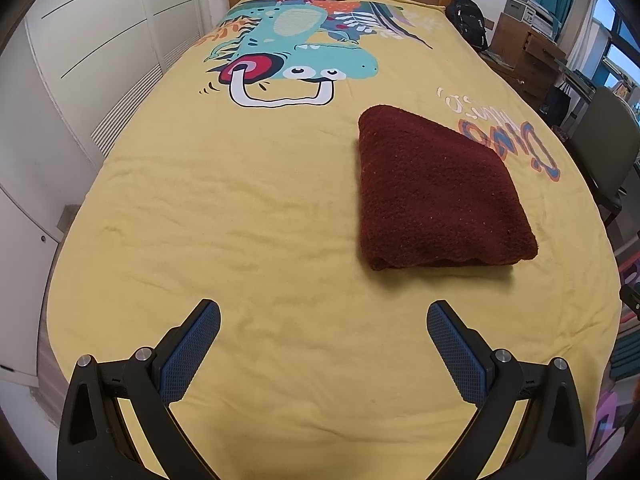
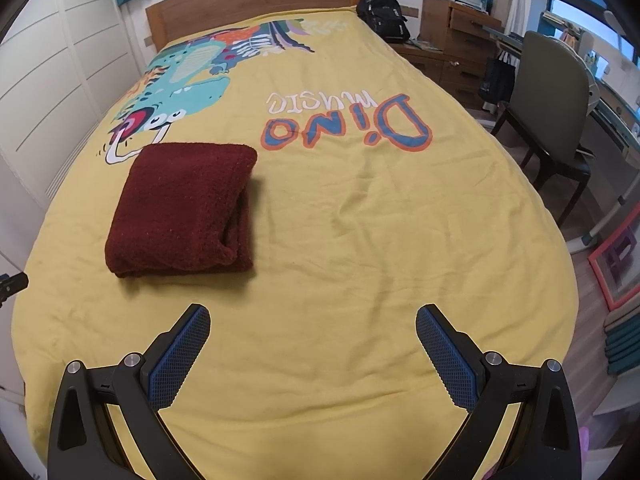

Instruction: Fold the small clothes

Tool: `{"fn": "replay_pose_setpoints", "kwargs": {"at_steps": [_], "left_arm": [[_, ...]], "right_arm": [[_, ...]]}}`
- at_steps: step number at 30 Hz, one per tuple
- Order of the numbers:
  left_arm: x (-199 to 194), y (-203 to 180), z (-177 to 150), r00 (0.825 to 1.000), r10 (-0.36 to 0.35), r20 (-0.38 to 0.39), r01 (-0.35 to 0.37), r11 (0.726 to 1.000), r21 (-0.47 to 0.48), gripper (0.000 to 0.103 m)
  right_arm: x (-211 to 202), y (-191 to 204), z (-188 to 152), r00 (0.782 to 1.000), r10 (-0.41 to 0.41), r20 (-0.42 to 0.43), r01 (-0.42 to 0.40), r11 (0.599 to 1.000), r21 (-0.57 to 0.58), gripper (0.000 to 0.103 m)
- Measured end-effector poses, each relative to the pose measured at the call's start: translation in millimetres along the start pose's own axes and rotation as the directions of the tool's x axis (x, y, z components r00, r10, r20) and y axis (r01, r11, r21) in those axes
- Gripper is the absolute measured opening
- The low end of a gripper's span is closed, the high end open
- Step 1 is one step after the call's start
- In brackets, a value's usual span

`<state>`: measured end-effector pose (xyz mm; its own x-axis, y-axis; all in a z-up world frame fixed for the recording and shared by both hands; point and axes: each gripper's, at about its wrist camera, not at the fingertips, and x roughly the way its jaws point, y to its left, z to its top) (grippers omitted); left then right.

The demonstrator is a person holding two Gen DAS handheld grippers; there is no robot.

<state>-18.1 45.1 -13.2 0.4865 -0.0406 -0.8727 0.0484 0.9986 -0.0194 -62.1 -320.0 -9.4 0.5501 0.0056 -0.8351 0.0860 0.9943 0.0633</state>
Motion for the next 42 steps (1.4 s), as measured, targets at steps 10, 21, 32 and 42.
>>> {"fn": "replay_pose_setpoints", "kwargs": {"at_steps": [10, 21, 32, 42], "left_arm": [[-0.5, -4.1, -1.5, 1.000, -0.004, 0.000, 0.004, 1.000, 0.005, 0.102], [-0.5, -4.3, -1.6, 1.000, -0.004, 0.001, 0.004, 1.000, 0.006, 0.102], [-3.0, -5.5, 0.0, 1.000, -0.009, 0.003, 0.009, 1.000, 0.007, 0.102], [-5.8, -7.7, 2.1, 1.000, -0.012, 0.012, 0.012, 1.000, 0.013, 0.102]], "right_arm": [[1.8, -0.4, -1.2, 1.000, 0.002, -0.011, -0.003, 1.000, -0.010, 0.103], [5.1, 1.0, -2.4, 1.000, 0.003, -0.024, -0.004, 1.000, -0.017, 0.103], [7.8, 1.7, -2.5, 0.999, 0.008, -0.033, -0.009, 1.000, -0.024, 0.103], [8.5, 0.8, -1.7, 0.999, 0.009, -0.037, -0.010, 1.000, -0.023, 0.103]]}}
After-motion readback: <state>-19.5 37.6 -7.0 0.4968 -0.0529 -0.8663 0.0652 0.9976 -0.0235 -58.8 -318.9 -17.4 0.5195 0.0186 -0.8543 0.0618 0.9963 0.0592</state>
